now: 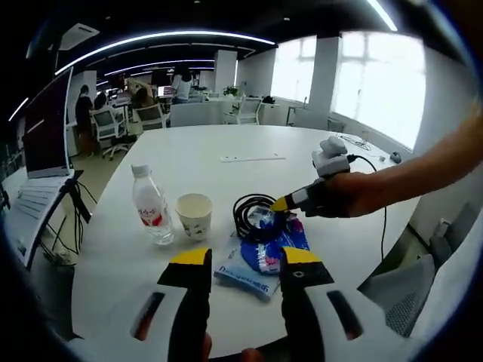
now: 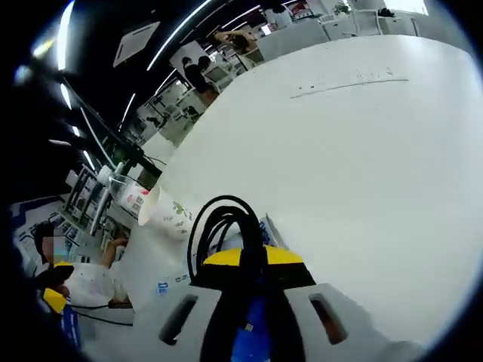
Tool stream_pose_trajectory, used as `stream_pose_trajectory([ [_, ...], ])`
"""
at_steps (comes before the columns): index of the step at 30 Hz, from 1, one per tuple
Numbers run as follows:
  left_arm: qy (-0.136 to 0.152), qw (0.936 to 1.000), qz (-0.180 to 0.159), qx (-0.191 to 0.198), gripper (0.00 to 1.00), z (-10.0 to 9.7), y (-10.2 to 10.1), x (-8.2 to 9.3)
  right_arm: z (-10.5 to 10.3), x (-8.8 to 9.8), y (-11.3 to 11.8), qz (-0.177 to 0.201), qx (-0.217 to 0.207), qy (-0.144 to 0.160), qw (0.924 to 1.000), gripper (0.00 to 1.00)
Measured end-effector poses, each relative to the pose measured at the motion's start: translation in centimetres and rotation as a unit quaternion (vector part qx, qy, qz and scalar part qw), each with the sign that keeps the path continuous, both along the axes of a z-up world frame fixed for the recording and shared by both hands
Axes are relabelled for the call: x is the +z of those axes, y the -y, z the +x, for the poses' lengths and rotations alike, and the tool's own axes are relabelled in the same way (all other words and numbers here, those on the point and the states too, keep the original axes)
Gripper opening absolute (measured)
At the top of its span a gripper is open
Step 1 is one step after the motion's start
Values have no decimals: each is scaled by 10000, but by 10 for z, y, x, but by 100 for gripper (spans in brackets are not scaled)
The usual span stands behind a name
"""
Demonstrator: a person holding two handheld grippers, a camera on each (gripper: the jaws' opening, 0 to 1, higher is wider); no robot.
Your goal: Arrange the tabletop items into an orderly group along one side of the table until the central work area is clear of visible clutter.
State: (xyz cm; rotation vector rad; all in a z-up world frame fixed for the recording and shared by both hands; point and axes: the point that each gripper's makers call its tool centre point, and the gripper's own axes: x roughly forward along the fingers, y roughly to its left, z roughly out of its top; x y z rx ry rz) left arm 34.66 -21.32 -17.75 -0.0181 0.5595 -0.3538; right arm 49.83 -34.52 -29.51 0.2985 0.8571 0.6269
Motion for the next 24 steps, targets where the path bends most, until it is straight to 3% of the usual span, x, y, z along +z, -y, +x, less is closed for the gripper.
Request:
stream_pose_trajectory([
  [7,3,10000,13,-25,35,1,2,0,-12,15,-1,92,82,170,9998,4],
  [14,10,10000,28,-45,35,2,2,0,-20,30,-4,173,356,547,9977,3],
  [24,27,10000,-57,6,35,1,0,-1,-33,50,-8,287,436,755,9958,3],
])
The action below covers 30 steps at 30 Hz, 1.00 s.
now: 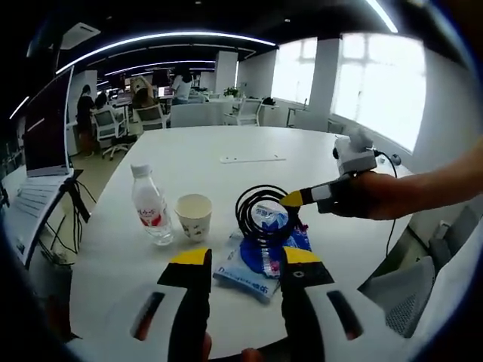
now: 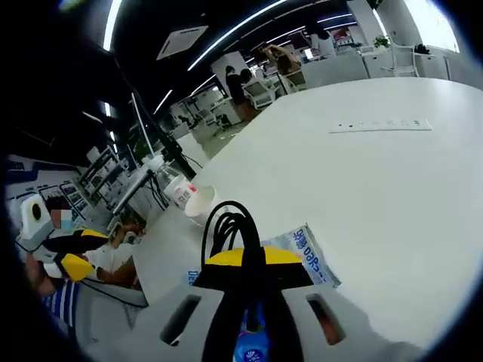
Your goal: Arrange the tabletop items into an orderly group along one side of the table until the central work area is clear of visible clutter.
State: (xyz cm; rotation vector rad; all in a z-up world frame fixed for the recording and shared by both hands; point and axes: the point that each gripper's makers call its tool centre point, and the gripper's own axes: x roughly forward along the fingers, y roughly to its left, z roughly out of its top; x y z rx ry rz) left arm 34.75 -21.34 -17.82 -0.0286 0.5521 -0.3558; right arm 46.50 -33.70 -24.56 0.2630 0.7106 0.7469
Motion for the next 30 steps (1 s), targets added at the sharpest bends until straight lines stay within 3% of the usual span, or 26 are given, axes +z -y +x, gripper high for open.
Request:
stream_pose_trajectory([
  [13,26,10000,-67,-37,35,2,1,2,4,16,14,194,-331,85,9992,3],
  [30,42,9998,-171,-55,35,3,3,2,7,22,71,300,-1192,101,9924,3],
])
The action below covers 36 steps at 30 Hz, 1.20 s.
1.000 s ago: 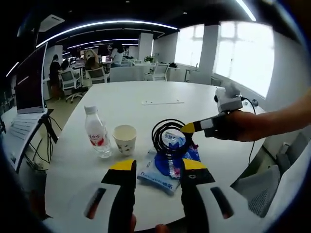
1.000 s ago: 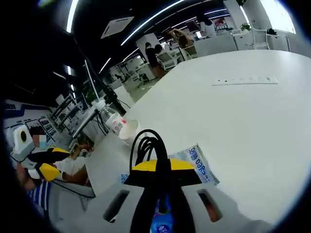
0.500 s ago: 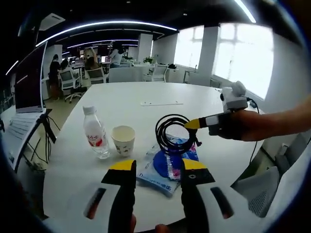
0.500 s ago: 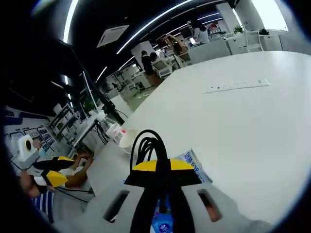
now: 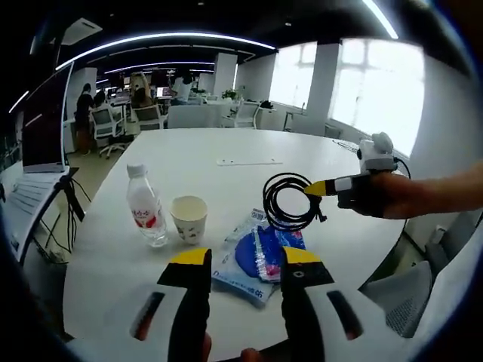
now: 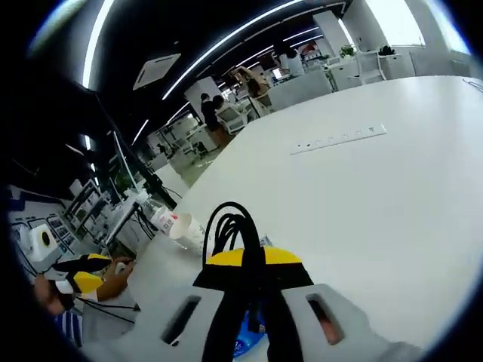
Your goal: Arrange the tabletop items into an orderly group along one side of the table until the central work area is clear of visible clutter.
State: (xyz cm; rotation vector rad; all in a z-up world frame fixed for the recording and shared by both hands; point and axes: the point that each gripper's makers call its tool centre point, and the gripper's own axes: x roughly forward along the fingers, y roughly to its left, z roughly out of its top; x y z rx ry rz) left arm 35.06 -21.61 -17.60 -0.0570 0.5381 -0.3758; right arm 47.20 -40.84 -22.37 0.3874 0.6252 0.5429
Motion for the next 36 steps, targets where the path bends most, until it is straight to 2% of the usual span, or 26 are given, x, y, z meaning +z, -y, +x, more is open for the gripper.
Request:
stream_pose_trajectory([
  [5,-15,10000,-19,-12,35,-1,1,-1,-4,-1,20,80,-313,-32,9995,3],
  [12,-42,10000,-27,-70,35,-2,4,-2,-3,-8,59,231,-905,-177,9955,3],
  [21,-67,9999,-22,-97,35,-1,5,-4,-15,-20,94,187,-1193,-302,9922,3],
  [28,-86,9999,-8,-149,35,-2,8,-6,-30,-36,106,195,-1323,-496,9898,3],
  [30,-87,9999,-2,-148,35,-2,8,-6,-35,-43,106,344,-1393,-629,9877,3],
  [36,-102,9999,2,-116,35,-3,7,-6,-44,-63,104,331,-1447,-851,9852,4],
])
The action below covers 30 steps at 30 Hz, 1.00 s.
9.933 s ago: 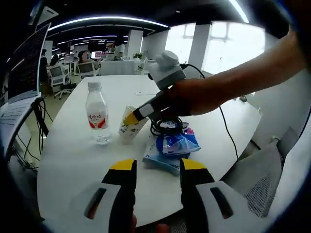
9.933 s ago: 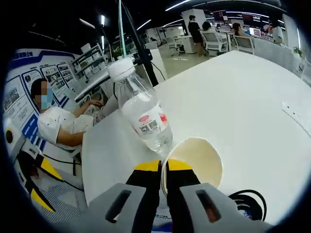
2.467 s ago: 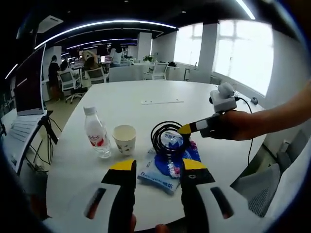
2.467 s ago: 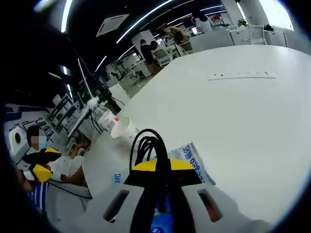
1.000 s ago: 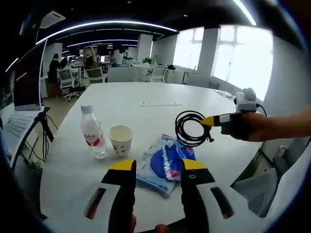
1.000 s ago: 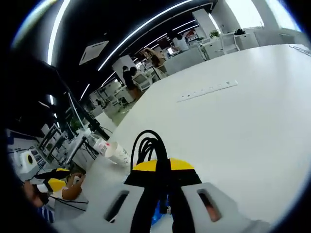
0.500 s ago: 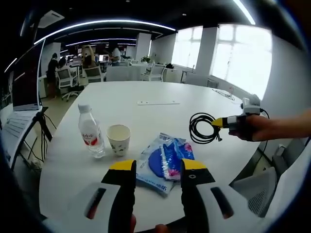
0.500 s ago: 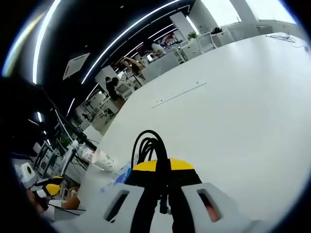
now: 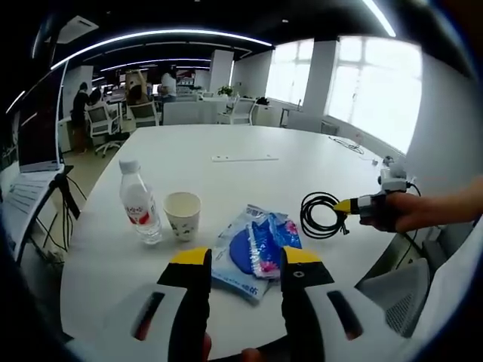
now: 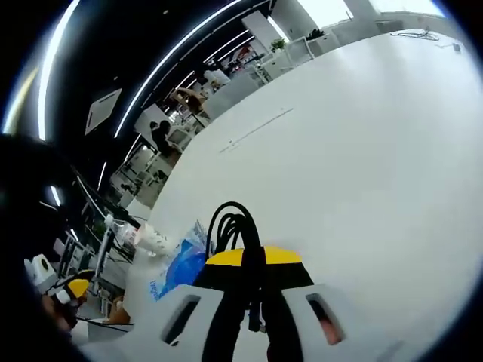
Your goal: Arrange the tabletop items into an orderly group along one side of the table until the central work area is clear of visible clutter.
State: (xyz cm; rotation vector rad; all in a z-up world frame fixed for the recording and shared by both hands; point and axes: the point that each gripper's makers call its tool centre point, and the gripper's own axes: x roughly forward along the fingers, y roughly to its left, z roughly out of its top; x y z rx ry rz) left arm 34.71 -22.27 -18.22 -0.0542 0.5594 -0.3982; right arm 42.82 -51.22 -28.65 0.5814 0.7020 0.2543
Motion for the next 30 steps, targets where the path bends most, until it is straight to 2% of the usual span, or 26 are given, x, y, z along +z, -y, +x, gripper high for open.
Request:
stream_pose_trajectory([
  [4,-3,10000,-6,36,35,0,-2,0,-6,-11,-4,-179,103,-97,9997,4],
  [8,9,10000,-3,72,35,0,-4,2,-8,-19,-2,-188,3,-224,9996,5],
  [13,-1,10000,5,76,35,-1,-4,1,-16,-28,-2,-472,238,-379,9979,6],
  [16,3,10000,10,85,35,0,-4,1,-17,-30,-2,-563,343,-371,9971,7],
  [24,-7,10000,25,78,35,0,-5,1,-17,-34,-1,-574,390,-429,9967,9],
  [28,2,10000,24,95,35,0,-6,2,-20,-35,0,-583,378,-504,9963,17],
  [30,2,9999,18,111,35,1,-6,2,-20,-35,-1,-549,419,-494,9964,16],
])
